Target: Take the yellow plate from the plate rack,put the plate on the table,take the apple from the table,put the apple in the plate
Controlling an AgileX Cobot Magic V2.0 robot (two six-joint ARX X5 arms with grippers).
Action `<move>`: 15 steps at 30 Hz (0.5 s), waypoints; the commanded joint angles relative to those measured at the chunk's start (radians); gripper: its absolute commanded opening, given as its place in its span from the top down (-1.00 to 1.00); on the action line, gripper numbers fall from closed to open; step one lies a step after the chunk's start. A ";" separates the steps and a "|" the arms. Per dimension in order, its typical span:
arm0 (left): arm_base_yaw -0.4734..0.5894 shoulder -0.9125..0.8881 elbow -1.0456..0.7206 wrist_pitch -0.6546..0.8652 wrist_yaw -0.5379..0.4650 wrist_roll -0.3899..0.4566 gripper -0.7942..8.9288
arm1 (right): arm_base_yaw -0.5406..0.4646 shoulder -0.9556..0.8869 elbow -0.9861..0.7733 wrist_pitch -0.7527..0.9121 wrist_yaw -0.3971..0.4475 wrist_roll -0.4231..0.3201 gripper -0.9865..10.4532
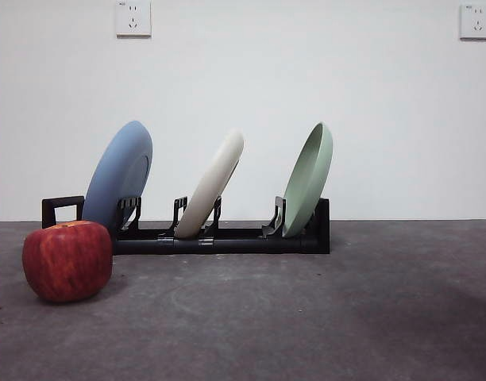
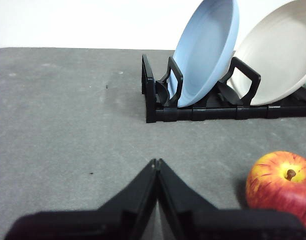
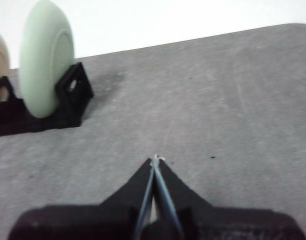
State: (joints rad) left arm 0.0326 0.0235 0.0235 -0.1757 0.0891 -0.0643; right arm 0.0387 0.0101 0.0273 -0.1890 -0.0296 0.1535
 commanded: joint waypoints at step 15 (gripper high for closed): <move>0.003 0.159 0.398 -0.241 0.175 -0.141 0.85 | 0.000 0.176 0.369 -0.140 -0.163 0.126 0.85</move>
State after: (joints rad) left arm 0.0326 0.1703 0.3965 -0.4122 0.2432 -0.1967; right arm 0.0387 0.1715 0.3656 -0.3164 -0.1852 0.2745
